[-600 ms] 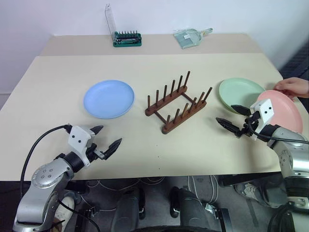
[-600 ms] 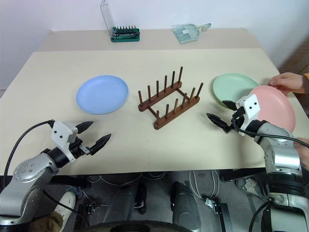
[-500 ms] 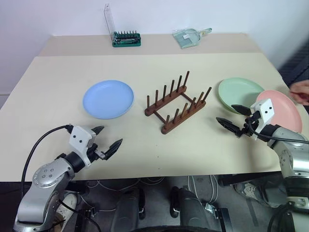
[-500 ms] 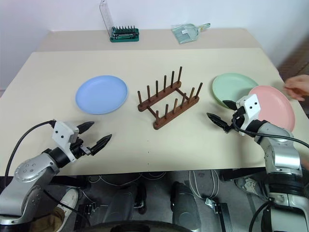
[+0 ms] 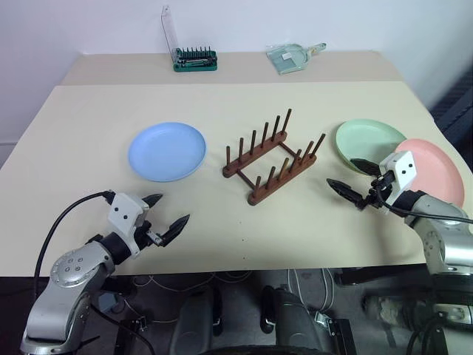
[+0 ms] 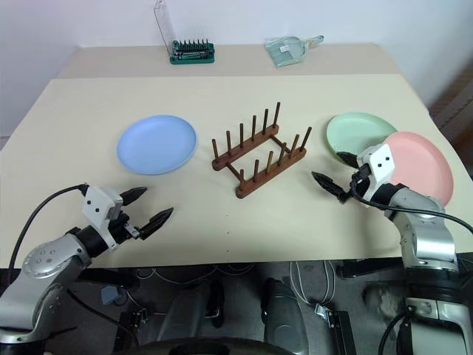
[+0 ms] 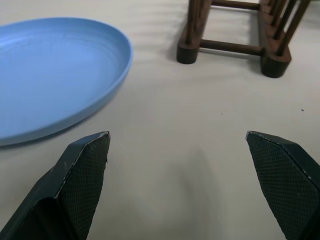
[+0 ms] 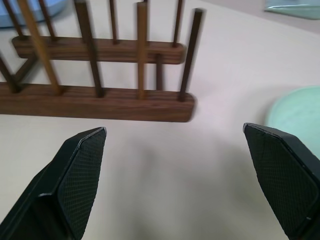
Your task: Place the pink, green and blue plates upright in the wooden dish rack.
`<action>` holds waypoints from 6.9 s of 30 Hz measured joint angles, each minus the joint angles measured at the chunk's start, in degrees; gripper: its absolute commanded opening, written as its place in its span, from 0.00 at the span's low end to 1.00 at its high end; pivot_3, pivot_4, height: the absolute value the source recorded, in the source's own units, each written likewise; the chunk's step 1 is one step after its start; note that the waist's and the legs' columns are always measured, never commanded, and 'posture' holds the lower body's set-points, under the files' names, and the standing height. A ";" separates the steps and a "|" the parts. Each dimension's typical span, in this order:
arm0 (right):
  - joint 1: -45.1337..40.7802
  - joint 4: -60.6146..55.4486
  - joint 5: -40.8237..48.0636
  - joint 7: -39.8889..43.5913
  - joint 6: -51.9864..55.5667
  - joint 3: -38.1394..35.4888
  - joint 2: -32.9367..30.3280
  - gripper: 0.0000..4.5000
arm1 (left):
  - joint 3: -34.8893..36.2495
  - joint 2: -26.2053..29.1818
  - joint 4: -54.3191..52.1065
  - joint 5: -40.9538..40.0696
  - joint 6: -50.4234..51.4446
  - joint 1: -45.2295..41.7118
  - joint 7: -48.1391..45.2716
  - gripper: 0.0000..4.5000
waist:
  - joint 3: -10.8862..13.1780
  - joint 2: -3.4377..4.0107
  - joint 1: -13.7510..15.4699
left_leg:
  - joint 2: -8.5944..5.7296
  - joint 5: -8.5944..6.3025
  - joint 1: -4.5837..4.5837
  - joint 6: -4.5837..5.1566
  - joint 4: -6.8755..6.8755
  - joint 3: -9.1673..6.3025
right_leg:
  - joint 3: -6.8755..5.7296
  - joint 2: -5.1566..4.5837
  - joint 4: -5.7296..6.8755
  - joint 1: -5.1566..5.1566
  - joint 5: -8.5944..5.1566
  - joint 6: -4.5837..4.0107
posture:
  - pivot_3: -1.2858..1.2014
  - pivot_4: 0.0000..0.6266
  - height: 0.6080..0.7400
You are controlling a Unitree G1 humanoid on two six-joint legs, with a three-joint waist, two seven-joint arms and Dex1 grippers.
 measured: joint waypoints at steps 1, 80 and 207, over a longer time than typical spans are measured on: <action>0.87 -0.56 -0.01 -0.11 -0.02 0.01 0.56 1.00 | -0.54 0.08 0.59 -0.03 -0.01 -0.41 -0.64 1.00 | 0.00 0.00 0.02 | 0.00 0.00 0.00 0.00 0.00 0.00 | 0.00 0.00 0.00 0.00 0.00 0.00 | 0.52 0.24 1.00; 21.40 -25.91 0.84 -5.06 12.95 0.25 -4.80 0.01 | -22.16 -3.08 30.53 9.45 -9.13 -28.22 -26.94 0.13 | -0.60 0.48 1.38 | 0.04 -0.30 -0.16 0.15 0.58 -0.13 | -0.07 -0.06 -0.11 0.02 -0.05 0.26 | 0.52 0.24 1.00; -14.12 -16.04 50.11 -10.95 38.93 -13.59 -3.69 0.01 | -17.19 -5.05 14.75 2.62 -7.72 -20.08 -16.28 0.13 | -0.41 0.53 -0.08 | 0.00 -0.36 -0.45 0.47 0.69 -0.01 | -0.21 -0.26 -0.15 -0.01 0.18 0.26 | 0.52 0.24 1.00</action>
